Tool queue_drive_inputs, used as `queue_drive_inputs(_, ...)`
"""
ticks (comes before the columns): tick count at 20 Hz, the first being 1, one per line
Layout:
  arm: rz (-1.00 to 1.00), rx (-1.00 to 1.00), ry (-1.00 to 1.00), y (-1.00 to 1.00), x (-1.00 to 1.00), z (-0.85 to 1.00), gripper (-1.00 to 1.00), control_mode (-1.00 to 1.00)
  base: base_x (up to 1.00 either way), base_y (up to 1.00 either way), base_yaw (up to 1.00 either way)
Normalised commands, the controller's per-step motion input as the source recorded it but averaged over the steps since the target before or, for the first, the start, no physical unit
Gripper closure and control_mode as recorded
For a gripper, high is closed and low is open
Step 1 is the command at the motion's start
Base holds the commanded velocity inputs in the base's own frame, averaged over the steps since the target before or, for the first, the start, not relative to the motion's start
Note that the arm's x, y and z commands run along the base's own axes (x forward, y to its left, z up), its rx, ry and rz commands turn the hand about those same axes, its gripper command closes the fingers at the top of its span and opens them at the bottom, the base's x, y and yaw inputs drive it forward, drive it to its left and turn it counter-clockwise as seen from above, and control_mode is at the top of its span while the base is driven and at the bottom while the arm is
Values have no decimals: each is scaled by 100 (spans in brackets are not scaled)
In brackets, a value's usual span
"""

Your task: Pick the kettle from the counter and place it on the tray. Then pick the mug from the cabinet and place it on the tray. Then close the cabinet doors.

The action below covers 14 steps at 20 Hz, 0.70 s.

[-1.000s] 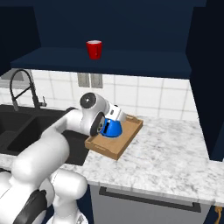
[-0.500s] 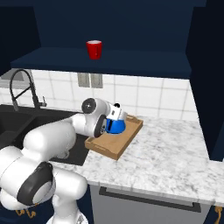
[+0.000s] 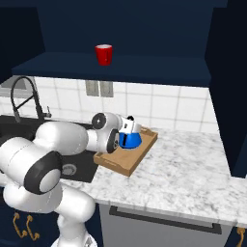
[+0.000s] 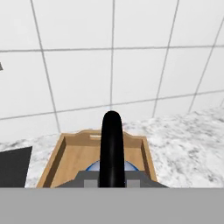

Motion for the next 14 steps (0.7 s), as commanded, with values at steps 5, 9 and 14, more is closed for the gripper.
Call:
queue_drive_inputs(5,0,-6,-4,-1,27,-14,100,-100,0,0,0)
queue_drive_inputs(9,0,-5,-4,0,26,-20,100,-100,0,0,0)
queue_drive_inputs(14,0,-2,-1,0,16,-27,100,-100,0,0,0)
